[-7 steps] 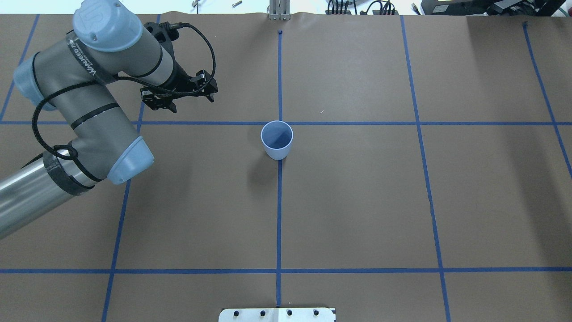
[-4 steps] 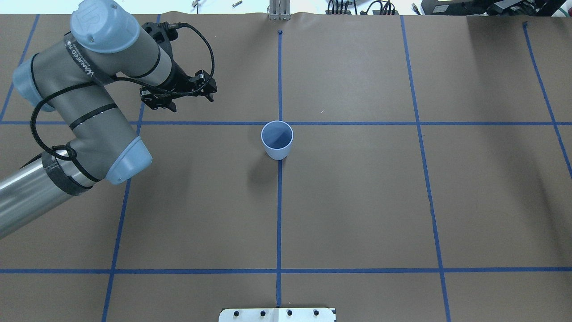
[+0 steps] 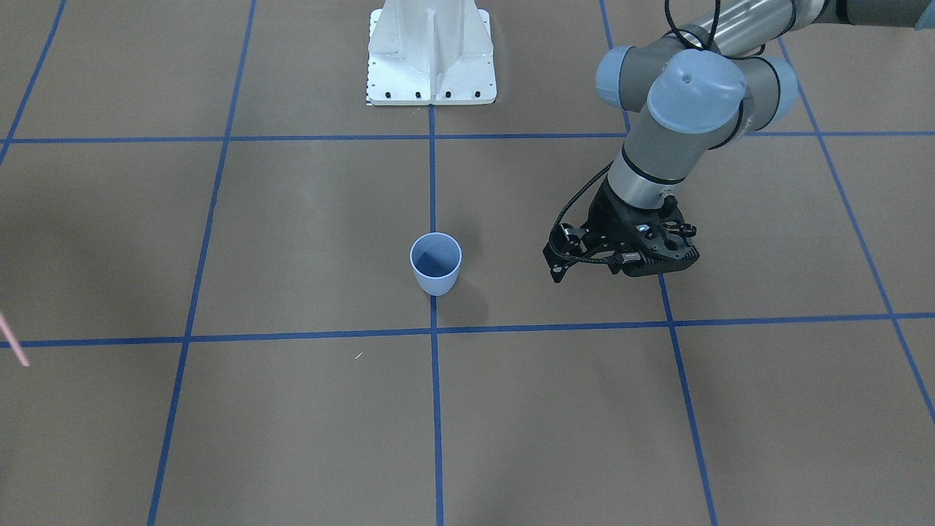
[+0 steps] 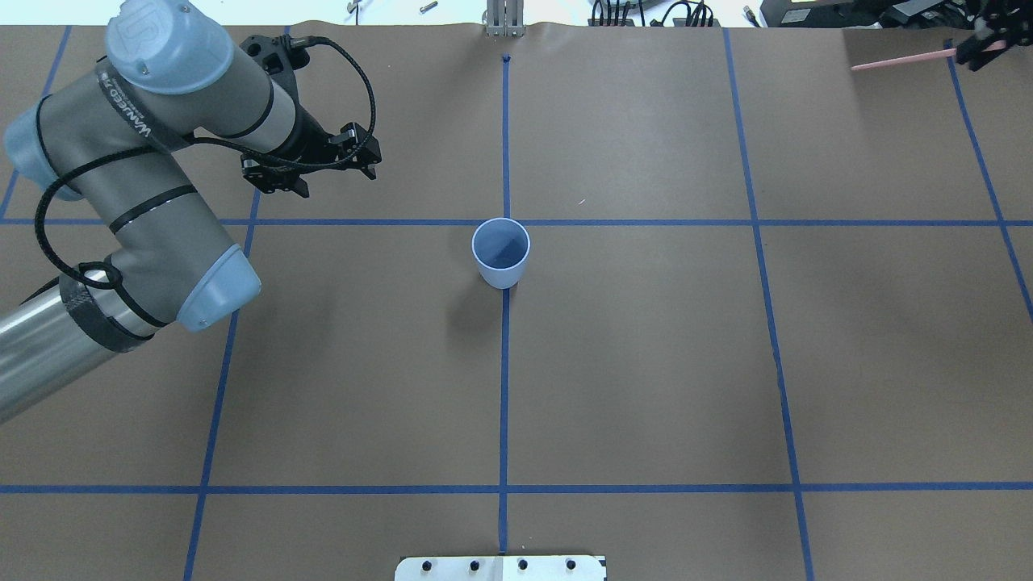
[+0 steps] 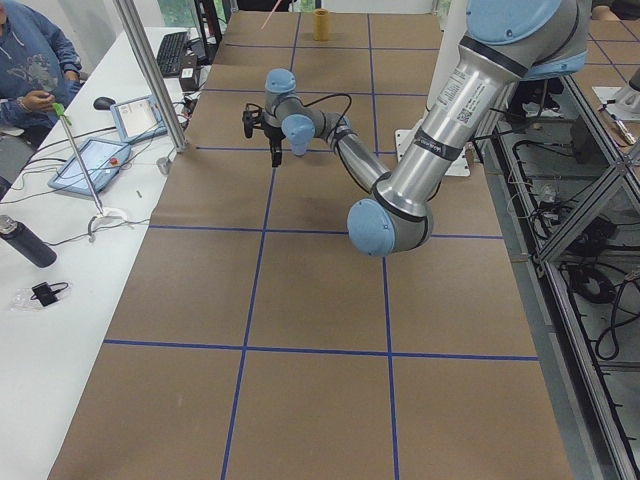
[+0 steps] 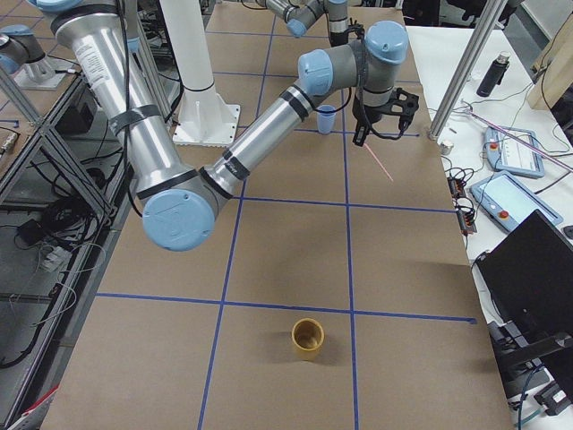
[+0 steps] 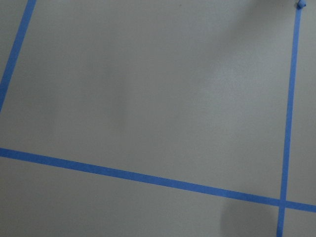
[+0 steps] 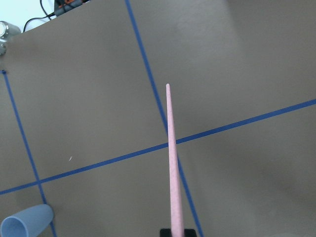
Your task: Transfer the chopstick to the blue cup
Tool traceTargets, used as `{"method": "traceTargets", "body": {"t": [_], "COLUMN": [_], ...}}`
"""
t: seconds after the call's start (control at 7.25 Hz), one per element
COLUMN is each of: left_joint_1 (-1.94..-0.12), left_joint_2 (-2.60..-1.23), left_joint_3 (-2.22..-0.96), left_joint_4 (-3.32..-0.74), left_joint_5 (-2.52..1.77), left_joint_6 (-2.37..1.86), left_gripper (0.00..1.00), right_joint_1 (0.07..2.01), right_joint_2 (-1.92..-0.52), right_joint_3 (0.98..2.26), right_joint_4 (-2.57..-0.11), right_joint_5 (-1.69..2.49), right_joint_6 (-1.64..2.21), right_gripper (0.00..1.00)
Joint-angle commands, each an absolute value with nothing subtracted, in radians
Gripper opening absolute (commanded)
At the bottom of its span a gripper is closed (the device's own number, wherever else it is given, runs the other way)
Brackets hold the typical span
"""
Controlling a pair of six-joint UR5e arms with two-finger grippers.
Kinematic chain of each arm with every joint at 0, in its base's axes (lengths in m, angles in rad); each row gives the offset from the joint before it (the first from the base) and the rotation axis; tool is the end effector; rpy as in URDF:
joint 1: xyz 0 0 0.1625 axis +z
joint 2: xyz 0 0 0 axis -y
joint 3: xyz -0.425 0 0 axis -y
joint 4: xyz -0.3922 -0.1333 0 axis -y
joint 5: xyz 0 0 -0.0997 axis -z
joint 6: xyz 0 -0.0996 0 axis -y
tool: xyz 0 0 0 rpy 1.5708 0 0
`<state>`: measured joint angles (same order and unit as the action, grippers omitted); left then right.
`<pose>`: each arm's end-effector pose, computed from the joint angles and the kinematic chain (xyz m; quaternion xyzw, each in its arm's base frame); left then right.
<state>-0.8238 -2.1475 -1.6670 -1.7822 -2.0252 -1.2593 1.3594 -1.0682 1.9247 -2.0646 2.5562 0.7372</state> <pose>0.3901 -0.5531 0.2539 0.0525 0.4610 -0.1299 0.8763 -0.0714 -0.5722 0.2547 -0.0711 -0.4865 0.1428 0.8590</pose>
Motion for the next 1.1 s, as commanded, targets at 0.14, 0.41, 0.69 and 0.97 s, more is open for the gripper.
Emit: {"method": "traceTargets", "body": {"t": [0.14, 0.41, 0.69, 0.97], "left_joint_1": [-0.83, -0.828, -0.828, -0.825], "left_joint_2": [-2.07, -2.066, -2.066, -2.066], "left_joint_3": [-1.675, -1.672, -1.667, -1.664], "left_joint_4": [-1.879, -1.885, -1.885, -1.887], "left_joint_5": [-2.026, -2.025, -2.025, -2.025], "left_joint_6": [-1.253, -1.253, -1.253, -1.255], "left_gripper": [0.98, 0.98, 0.98, 0.98], "right_joint_1": [1.164, 1.037, 0.947, 0.875], "right_joint_2": [-0.996, -0.918, -0.855, -0.791], "right_joint_3": [1.884, 1.83, 1.806, 1.757], "right_joint_4": [-1.739, -1.579, -1.577, -1.575], "right_joint_5": [2.658, 2.657, 2.652, 2.588], "right_joint_6": [1.248, 1.483, 1.529, 1.534], "right_gripper": [0.0, 0.0, 0.0, 0.0]}}
